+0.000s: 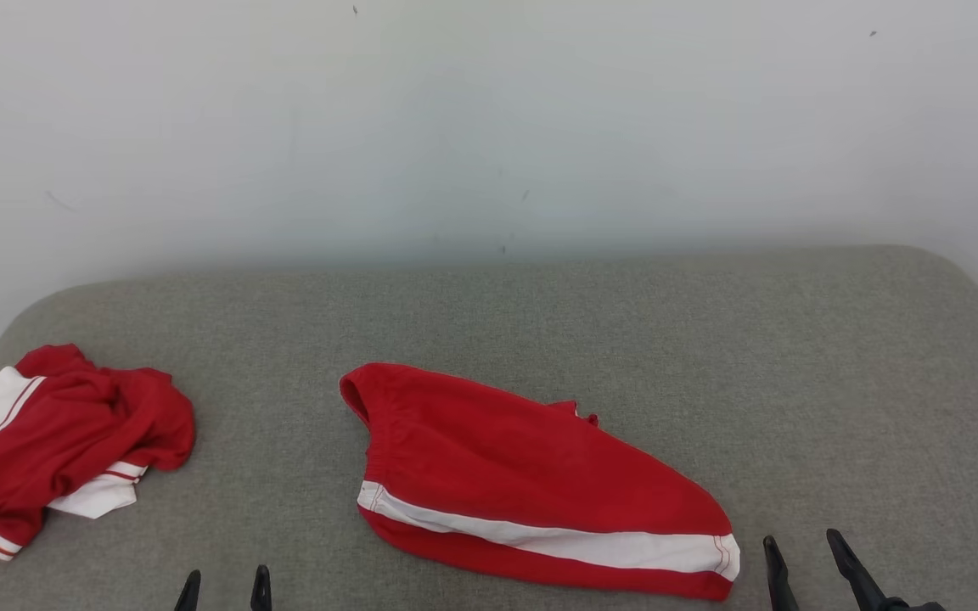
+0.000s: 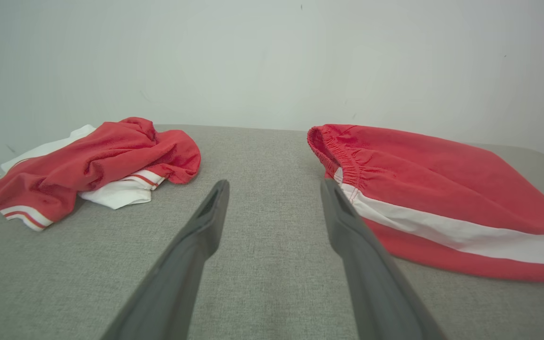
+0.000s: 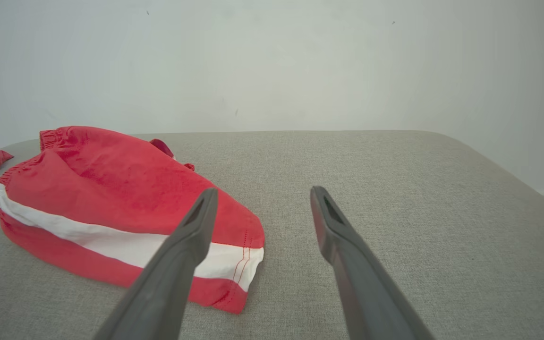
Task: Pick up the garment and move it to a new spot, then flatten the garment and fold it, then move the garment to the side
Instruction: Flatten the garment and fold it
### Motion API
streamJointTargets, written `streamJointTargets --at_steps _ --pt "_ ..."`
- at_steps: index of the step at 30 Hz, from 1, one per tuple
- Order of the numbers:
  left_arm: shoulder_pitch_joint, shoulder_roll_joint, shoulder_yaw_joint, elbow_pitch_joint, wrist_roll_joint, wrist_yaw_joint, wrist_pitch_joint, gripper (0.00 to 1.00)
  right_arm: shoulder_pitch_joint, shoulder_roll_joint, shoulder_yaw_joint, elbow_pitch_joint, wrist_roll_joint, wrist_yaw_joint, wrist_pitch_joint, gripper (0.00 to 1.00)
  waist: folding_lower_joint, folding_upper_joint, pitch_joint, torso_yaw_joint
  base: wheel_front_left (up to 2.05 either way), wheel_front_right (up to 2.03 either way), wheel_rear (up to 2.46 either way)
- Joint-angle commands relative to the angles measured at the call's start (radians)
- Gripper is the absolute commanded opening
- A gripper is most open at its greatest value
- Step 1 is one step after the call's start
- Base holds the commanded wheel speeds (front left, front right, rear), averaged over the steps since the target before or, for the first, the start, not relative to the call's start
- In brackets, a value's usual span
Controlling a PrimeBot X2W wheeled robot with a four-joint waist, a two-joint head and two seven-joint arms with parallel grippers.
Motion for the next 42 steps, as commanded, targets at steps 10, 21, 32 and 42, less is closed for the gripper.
streamJointTargets --at_steps 10,21,32,42 --pt "0.054 -0.027 0.044 0.018 0.045 -0.043 -0.003 1.0 0.034 -0.003 0.009 0.032 0.004 -0.003 -0.005 1.0 0.0002 0.0001 -0.028 0.015 0.0 0.0 0.0" --pt "0.054 -0.036 0.049 0.007 0.056 -0.056 -0.003 1.0 0.035 0.007 0.008 0.038 0.011 -0.002 -0.005 1.0 0.0002 0.0001 -0.026 0.007 0.0 0.0 0.0" --pt "0.042 -0.041 0.046 0.008 0.055 -0.059 -0.003 1.0 0.028 0.014 0.007 0.044 0.02 -0.002 -0.005 1.0 0.0002 0.0001 -0.013 0.005 0.0 0.0 0.0" --pt "0.025 -0.042 0.035 0.021 0.027 -0.059 -0.003 1.0 0.011 0.019 0.015 0.051 0.025 -0.002 -0.005 1.0 0.0002 0.0001 -0.004 -0.002 0.0 0.0 0.0"
